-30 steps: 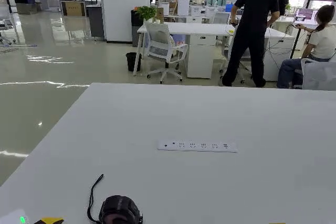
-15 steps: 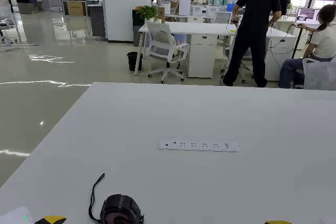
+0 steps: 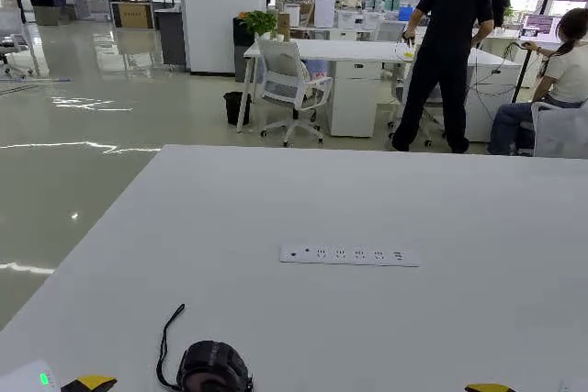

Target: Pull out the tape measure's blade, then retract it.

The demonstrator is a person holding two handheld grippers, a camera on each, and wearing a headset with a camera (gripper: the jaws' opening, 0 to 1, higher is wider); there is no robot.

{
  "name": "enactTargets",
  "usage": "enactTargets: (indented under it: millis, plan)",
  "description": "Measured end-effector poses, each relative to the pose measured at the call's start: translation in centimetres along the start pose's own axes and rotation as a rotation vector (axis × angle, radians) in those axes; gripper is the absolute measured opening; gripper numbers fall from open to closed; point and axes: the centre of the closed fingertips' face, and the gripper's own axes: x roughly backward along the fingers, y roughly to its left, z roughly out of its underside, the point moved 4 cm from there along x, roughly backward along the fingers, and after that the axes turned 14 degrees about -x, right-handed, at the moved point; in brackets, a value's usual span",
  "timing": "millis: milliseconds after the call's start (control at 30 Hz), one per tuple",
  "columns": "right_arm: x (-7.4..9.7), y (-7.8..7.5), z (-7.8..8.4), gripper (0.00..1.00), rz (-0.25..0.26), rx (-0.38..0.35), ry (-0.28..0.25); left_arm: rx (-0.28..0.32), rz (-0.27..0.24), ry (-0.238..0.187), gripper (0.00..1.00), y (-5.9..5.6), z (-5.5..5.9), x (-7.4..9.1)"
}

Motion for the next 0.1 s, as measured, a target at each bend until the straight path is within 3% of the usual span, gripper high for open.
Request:
enactTargets:
  millis: [100]
  plan:
    - [0.0,0.01,0.04,0.92,0.001,-0.001,0.002,-0.004,0.002,0.008,0.99,-0.09,0.11,-0.01]
